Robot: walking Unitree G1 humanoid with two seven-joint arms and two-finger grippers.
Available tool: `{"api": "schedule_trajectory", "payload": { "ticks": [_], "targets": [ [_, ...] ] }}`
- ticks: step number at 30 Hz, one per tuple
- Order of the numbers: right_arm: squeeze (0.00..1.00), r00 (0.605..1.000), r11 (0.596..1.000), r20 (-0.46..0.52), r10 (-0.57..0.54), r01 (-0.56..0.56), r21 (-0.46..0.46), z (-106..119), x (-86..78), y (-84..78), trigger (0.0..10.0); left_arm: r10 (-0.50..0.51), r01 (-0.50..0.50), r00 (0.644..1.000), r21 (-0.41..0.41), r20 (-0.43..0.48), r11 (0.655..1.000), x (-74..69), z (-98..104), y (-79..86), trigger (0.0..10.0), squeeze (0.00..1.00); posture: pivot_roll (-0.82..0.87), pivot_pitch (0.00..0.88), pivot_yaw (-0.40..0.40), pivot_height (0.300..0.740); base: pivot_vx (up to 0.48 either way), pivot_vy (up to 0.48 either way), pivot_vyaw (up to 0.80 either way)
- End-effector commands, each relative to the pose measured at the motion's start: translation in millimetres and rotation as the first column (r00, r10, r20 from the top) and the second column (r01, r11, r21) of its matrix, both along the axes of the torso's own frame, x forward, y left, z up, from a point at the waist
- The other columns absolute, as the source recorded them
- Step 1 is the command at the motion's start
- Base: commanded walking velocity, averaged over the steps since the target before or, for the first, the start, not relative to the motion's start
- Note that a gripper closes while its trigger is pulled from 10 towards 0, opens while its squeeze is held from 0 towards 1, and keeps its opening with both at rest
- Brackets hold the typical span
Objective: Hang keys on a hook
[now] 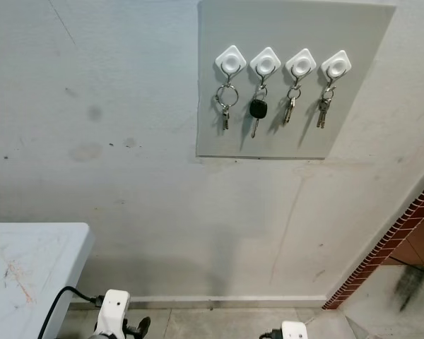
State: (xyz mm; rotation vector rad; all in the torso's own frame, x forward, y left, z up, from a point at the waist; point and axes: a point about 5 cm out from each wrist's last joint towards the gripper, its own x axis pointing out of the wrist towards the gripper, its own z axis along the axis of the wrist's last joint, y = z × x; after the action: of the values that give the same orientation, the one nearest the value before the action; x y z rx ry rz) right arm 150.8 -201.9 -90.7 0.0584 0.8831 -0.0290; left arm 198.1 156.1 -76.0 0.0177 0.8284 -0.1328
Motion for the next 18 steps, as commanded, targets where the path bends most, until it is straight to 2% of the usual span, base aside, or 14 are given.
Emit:
{"api": "schedule_trajectory", "payload": {
  "ticks": [1, 4, 12, 18],
  "targets": [
    [1.00, 1.000, 1.000, -0.018, 0.005, -0.005, 0.012, -2, -2.5, 2.0, 10.0, 0.031, -0.030, 0.999, 0.035, -0.032, 0.999, -10.4, -5, 11.9, 10.0, 0.00, 0.01, 0.000, -0.033, 0.740, 0.000, 0.000, 0.00],
    [1.00, 1.000, 1.000, -0.021, 0.021, -0.021, 0.010, -2, -1.7, 3.5, 10.0, 0.047, -0.046, 0.998, 0.036, -0.031, 0.998, -13.2, -6, 16.0, 10.0, 0.00, 0.01, 0.000, -0.033, 0.740, 0.000, 0.000, 0.00],
    [1.00, 0.996, 0.996, -0.024, 0.087, -0.087, -0.002, -1, 3.0, 9.7, 10.0, 0.084, -0.084, 0.996, -0.004, 0.004, 0.996, -6.6, -2, 14.5, 10.0, 0.00, 0.04, 0.000, -0.038, 0.740, 0.000, 0.000, 0.00],
    [1.00, 0.993, 0.994, -0.048, 0.104, -0.104, 0.016, -4, -0.1, 16.8, 10.0, 0.015, -0.015, 1.000, -0.006, 0.010, 1.000, -3.7, -1, 3.5, 10.0, 0.00, 0.05, 0.000, -0.056, 0.740, 0.000, 0.000, 0.00]
  ]
}}
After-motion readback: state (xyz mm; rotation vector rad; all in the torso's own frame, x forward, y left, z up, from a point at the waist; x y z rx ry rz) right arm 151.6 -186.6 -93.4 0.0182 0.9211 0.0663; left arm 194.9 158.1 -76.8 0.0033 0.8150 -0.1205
